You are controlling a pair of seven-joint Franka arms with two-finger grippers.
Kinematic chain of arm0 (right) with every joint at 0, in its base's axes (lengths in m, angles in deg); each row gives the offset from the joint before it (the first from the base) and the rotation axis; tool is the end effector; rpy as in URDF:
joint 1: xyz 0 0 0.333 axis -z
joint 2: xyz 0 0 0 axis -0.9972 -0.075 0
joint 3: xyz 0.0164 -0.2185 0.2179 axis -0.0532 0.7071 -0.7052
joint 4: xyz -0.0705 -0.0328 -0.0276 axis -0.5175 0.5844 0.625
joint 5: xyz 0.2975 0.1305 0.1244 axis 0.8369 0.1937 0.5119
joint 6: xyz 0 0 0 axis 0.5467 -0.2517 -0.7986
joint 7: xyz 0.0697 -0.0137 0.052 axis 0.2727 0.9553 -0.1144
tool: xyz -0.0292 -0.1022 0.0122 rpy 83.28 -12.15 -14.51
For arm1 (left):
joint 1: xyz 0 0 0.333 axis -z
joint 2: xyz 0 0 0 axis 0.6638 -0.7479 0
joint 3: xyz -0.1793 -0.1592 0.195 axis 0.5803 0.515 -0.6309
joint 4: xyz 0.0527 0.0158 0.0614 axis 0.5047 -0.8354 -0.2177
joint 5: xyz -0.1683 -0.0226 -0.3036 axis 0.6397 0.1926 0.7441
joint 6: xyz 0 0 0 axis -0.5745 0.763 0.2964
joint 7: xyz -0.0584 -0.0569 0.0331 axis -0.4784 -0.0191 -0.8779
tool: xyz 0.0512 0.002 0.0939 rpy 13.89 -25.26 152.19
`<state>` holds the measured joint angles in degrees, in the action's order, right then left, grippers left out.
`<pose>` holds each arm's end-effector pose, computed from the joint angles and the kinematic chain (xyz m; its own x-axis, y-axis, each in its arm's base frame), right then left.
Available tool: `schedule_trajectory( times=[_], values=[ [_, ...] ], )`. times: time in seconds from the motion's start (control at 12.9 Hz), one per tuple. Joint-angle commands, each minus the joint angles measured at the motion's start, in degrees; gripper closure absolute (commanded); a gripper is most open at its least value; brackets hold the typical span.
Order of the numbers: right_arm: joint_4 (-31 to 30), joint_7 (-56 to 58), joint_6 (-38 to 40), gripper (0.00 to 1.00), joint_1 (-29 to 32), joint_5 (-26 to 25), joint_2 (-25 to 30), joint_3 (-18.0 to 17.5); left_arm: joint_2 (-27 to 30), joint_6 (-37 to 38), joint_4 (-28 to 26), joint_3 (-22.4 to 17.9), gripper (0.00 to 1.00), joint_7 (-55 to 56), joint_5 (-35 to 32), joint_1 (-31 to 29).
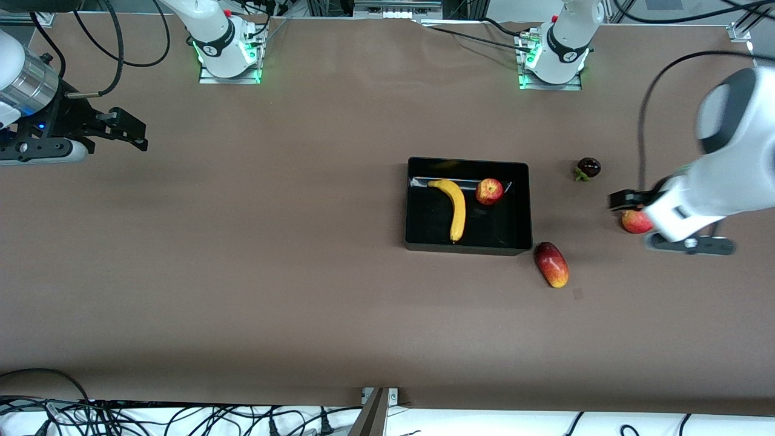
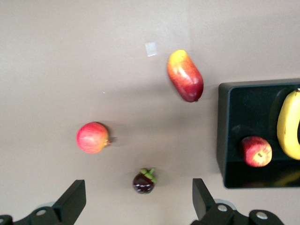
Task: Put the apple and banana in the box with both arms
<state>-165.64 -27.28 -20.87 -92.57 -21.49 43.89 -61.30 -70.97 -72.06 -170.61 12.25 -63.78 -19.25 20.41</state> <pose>0.5108 0.0572 0.5973 0.9974 0.0581 -0.0418 0.0581 -0.9983 -0.0012 0.5885 -0.0082 0.5085 0.9781 -0.0980 -0.1838 -0.1081 -0.9931 -0.0456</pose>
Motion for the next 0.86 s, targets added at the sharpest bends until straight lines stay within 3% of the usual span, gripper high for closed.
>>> schedule_trajectory(
  times=[0.0, 0.39, 0.78],
  values=[
    [0.9, -0.3, 0.2, 0.00, 0.8, -0.4, -0.3, -0.8, 8.6, 1.0, -3.3, -13.4, 0.00, -5.0, 8.6, 7.8],
    [0.9, -0.3, 0.2, 0.00, 0.8, -0.4, -0.3, -0.8, 17.2, -4.0, -10.9, -29.3, 0.00, -4.8, 10.0, 21.3],
    [0.9, -0.3, 0.2, 0.00, 0.8, -0.4, -0.3, -0.8, 19.6, -5.5, -13.9, -29.6, 0.00, -4.5, 10.0, 21.6]
  ],
)
